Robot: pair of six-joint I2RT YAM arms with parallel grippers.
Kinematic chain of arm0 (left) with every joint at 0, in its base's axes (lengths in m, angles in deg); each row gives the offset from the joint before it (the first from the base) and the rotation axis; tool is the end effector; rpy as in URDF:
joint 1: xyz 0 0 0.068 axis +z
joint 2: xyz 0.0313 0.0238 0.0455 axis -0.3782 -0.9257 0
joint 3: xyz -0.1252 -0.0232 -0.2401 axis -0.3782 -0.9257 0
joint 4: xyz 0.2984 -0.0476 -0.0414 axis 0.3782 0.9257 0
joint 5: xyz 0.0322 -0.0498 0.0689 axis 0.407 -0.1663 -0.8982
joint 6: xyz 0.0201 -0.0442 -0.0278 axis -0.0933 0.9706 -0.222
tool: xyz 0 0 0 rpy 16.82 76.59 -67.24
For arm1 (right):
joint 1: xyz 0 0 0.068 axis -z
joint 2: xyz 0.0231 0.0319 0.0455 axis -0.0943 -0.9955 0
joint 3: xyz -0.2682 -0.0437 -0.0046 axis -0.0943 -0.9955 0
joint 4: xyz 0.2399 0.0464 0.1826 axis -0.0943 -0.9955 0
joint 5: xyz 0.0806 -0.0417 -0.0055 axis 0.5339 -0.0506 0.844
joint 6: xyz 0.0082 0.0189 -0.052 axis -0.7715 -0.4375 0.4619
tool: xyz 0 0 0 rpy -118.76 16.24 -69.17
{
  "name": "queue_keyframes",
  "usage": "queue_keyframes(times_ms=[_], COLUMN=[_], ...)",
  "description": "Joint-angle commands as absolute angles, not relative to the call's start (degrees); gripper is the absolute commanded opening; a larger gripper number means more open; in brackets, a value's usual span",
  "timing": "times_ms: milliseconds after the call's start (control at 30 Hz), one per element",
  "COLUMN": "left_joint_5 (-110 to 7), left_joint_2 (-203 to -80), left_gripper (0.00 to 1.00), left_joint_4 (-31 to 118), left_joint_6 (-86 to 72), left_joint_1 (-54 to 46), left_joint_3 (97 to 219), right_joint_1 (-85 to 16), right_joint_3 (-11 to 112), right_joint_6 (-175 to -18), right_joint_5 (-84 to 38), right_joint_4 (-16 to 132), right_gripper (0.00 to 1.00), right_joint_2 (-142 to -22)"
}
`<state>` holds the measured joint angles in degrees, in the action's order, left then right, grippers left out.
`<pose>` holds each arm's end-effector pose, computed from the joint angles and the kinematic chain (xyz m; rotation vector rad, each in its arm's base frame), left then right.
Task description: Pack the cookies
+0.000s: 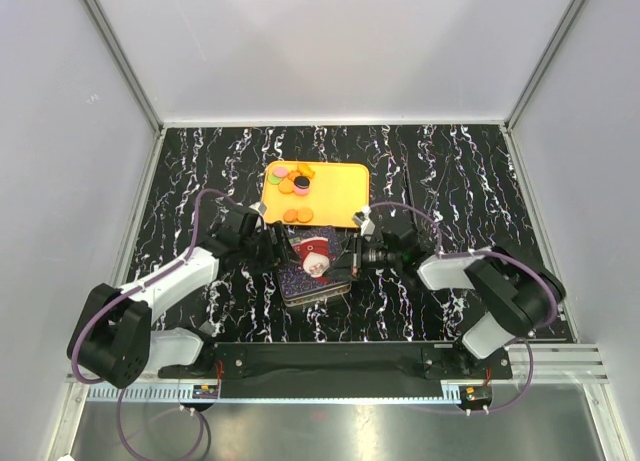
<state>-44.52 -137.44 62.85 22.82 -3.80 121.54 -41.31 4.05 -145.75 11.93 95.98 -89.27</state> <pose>0.2432 -0.1300 0.1539 -0.2438 2.6256 -0.7871 0.2349 0.2022 0.1201 -0.1846 2.2876 1.6830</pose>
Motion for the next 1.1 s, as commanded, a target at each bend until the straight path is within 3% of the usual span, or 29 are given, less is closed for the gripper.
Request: queue_keyframes(times_ms=[0, 167, 500, 700, 900, 967, 1000, 1067], left_joint_5=[-43.7, -43.9, -44.1, -44.1, -44.1, -44.2, -44.2, -44.2], left_joint_2=[-137.9, -138.1, -137.9, -138.3, -138.3, -138.0, -137.9, -137.7], left_gripper=[0.81, 0.81, 0.81, 0.81, 0.83, 0.83, 0.84, 0.86], left_joint_4=[60.8, 61.4, 62.2, 62.6, 63.5, 63.8, 64.2, 64.4], left_joint_6=[22.1, 21.6, 21.5, 20.9, 20.5, 20.2, 20.1, 19.8], left_joint_1=[-3.8, -3.8, -3.8, -3.8, -3.8, -3.8, -3.8, -3.8], left_joint_3=[124.0, 124.5, 125.2, 125.5, 126.7, 126.9, 127.0, 126.9], right_joint_1=[-43.9, -43.8, -42.9, -39.4, -39.3, -39.4, -39.3, -39.3], right_joint_3=[2.5, -3.8, -6.0, -10.2, -8.6, -7.9, -7.2, -5.8], right_joint_6=[-145.6, -147.3, -149.5, -157.2, -156.1, -154.7, -154.1, -150.6], right_joint_5=[8.8, 7.9, 8.6, 12.9, 13.0, 13.0, 12.8, 12.1], right_joint_4=[99.6, 108.7, 115.2, 135.9, 133.7, 128.6, 123.5, 115.8], right_gripper=[0.0, 0.0, 0.0, 0.0, 0.0, 0.06, 0.16, 0.27], right_joint_2=[-95.0, -102.8, -107.2, -118.0, -116.3, -112.0, -109.9, -102.0])
